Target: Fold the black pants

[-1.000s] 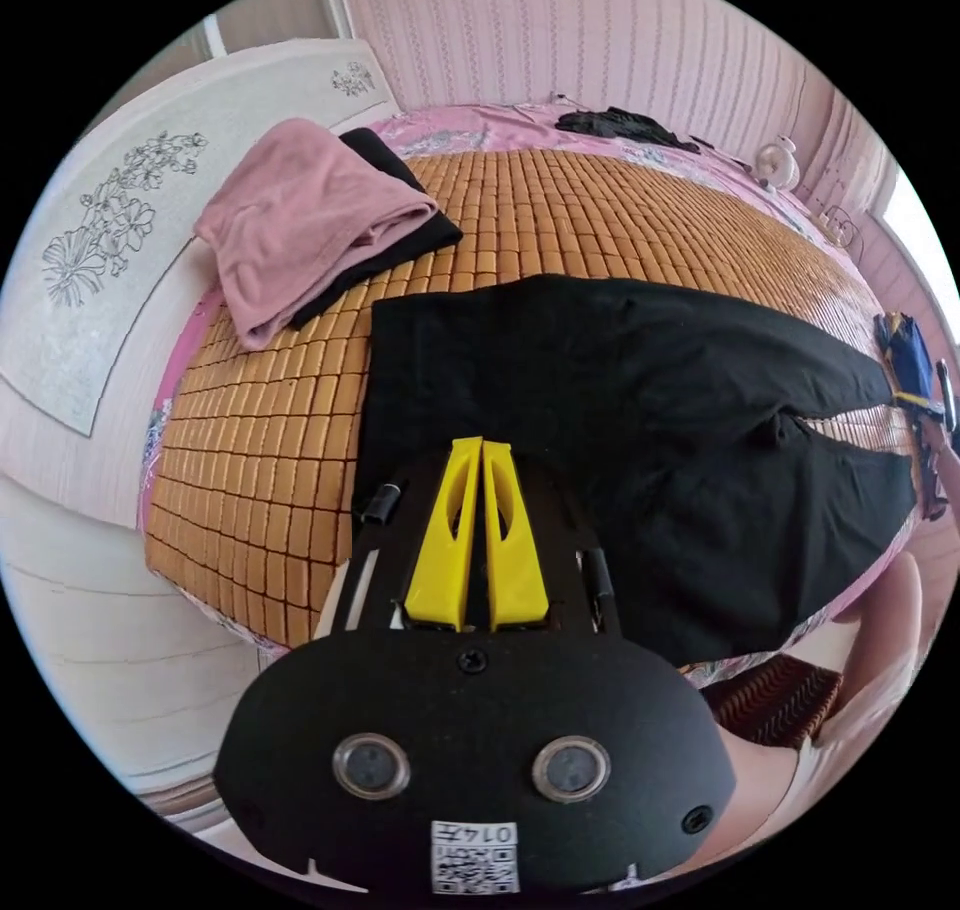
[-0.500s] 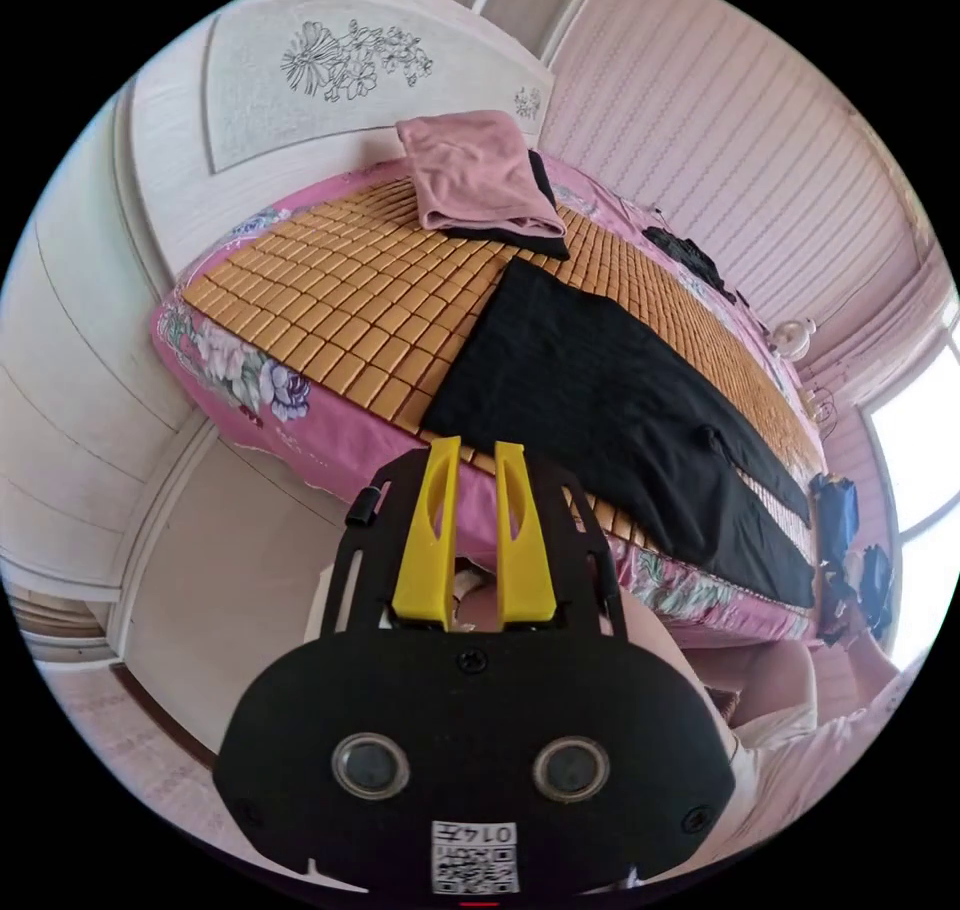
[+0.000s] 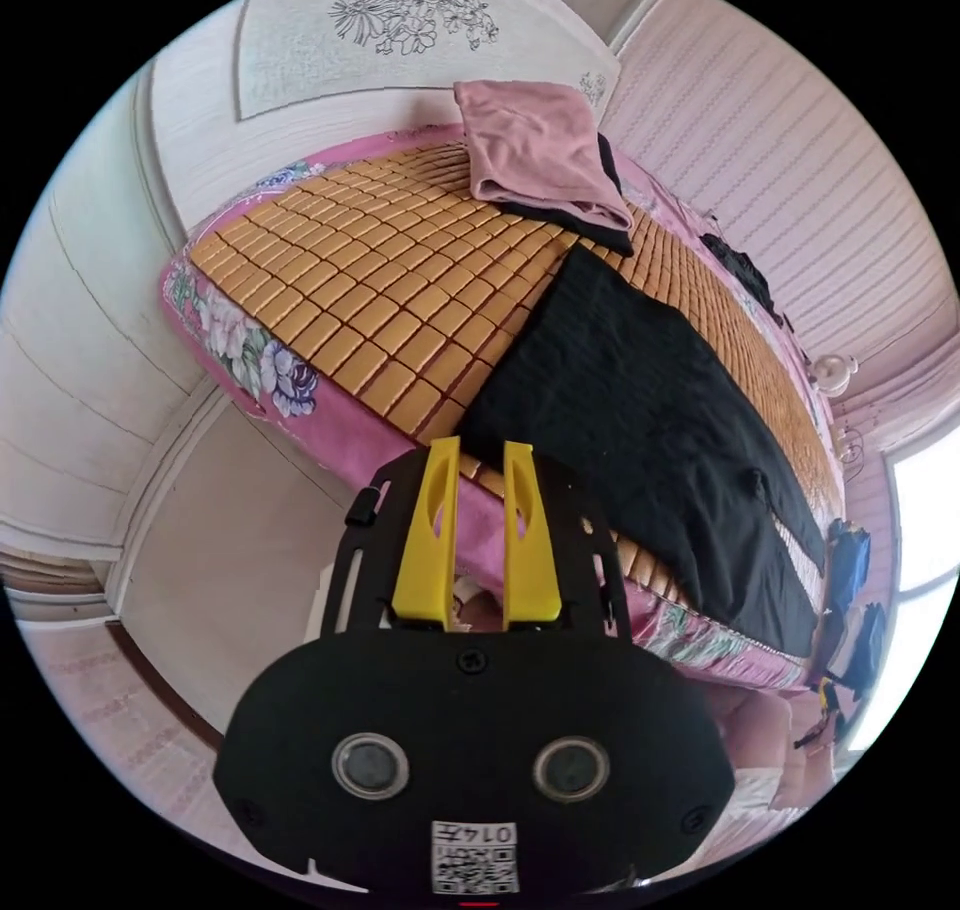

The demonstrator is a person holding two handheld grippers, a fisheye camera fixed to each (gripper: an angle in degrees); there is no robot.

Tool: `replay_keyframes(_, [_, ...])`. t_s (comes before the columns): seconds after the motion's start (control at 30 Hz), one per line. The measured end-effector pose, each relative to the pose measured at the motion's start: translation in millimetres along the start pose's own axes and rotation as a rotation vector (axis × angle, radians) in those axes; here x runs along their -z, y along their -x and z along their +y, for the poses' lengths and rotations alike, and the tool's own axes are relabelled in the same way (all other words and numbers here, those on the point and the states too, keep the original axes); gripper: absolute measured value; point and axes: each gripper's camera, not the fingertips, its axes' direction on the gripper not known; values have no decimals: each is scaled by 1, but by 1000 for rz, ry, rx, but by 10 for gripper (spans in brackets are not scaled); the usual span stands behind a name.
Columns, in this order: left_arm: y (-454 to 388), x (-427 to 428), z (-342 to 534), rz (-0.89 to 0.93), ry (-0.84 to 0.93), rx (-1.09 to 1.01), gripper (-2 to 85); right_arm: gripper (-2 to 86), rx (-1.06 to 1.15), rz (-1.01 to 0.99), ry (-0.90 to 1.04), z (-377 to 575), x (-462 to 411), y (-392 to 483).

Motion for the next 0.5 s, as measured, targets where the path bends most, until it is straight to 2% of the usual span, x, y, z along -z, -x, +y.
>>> replay_keyframes(0.2, [-4, 6, -18, -54, 80, -75, 22, 99, -27, -25, 12, 1, -12, -14])
replay_keyframes(0.5, [0, 21, -22, -85, 70, -77, 18, 111, 6, -5, 54, -43, -56, -3])
